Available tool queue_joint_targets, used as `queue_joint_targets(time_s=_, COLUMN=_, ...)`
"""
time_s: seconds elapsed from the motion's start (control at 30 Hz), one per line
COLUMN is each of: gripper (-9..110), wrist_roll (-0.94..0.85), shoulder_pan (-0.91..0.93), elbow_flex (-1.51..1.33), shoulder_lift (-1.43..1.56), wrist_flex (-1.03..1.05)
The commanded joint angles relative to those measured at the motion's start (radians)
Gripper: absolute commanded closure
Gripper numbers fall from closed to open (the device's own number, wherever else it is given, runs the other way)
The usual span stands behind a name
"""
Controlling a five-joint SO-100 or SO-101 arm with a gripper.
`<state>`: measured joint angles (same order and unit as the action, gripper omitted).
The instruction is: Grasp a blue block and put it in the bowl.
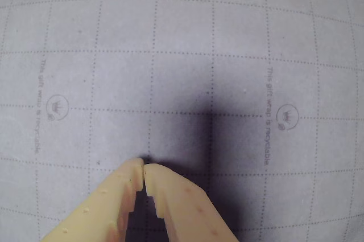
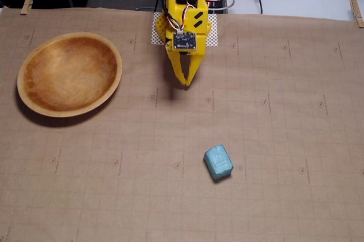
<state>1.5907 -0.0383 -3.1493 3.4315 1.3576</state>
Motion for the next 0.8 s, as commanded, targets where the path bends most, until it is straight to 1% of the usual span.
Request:
queue_joint_targets(time_s=0.0, gripper=105, wrist_roll=0.008, shoulder_pan=-0.009, elbow_flex=0.025, shoulder_lift=0.005, wrist_flex=-0.008)
queue_joint_targets(time_s=0.17, gripper=104, wrist_roll=0.003, shoulder_pan=-0.034, elbow_flex=0.091, shoulder_lift=0.009, wrist_flex=-0.009)
queue_joint_targets(time_s=0.43, gripper=105, wrist_roll=0.006, shoulder_pan=-0.117, elbow_flex=0.344, shoulder_lift=0.003, wrist_flex=-0.008)
queue_joint_targets(time_s=0.77, gripper=104, wrist_roll=0.006, shoulder_pan=-0.153, elbow_flex=0.46, shoulder_lift=-0.005, wrist_flex=-0.012)
